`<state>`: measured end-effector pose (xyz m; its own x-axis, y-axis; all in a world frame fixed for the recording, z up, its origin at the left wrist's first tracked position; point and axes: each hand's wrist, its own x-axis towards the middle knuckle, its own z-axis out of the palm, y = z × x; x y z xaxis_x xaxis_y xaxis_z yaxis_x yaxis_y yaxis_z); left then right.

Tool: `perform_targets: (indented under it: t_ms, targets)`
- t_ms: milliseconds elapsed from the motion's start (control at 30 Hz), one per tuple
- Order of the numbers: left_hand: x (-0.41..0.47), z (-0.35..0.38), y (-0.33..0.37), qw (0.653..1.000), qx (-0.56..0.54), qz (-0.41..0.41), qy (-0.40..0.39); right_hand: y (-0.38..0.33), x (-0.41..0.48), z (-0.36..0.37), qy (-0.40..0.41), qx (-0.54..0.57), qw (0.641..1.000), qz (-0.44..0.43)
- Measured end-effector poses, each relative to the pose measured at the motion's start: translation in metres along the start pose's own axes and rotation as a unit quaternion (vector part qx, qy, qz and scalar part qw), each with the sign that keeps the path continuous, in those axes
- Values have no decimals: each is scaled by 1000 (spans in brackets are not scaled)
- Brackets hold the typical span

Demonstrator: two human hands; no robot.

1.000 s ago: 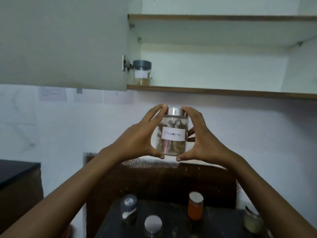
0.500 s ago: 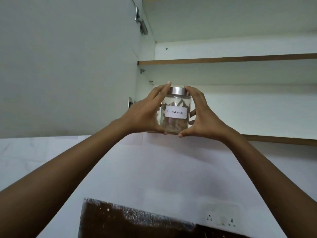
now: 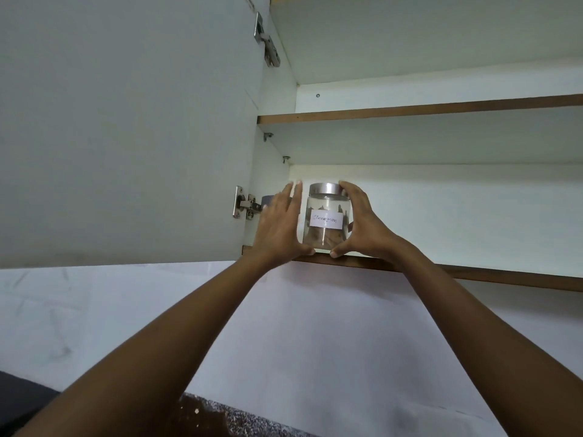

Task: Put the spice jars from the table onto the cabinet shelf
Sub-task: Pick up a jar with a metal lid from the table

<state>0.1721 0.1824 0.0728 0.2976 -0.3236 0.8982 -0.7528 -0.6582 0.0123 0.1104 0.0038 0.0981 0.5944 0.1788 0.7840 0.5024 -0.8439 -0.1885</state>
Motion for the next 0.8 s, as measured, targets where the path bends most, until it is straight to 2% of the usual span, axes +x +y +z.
perform_targets:
  t_ms: [100,167,300,567,800]
  targets:
    - [-11,26,-8,996,-43,-74,-21,14,3,4,-15,3,1000,19]
    - [-21,40,-15,993,-64,-93,-36,21,7,5,-21,12,999,31]
    - [-36,62,-25,993,-40,-91,-59,28,18,13,-18,48,998,48]
    - [-41,74,-33,996,-13,-69,-54,38,35,41,25,12,999,39]
    - [-41,69,-35,993,-26,-73,-88,40,36,53,35,-14,998,59]
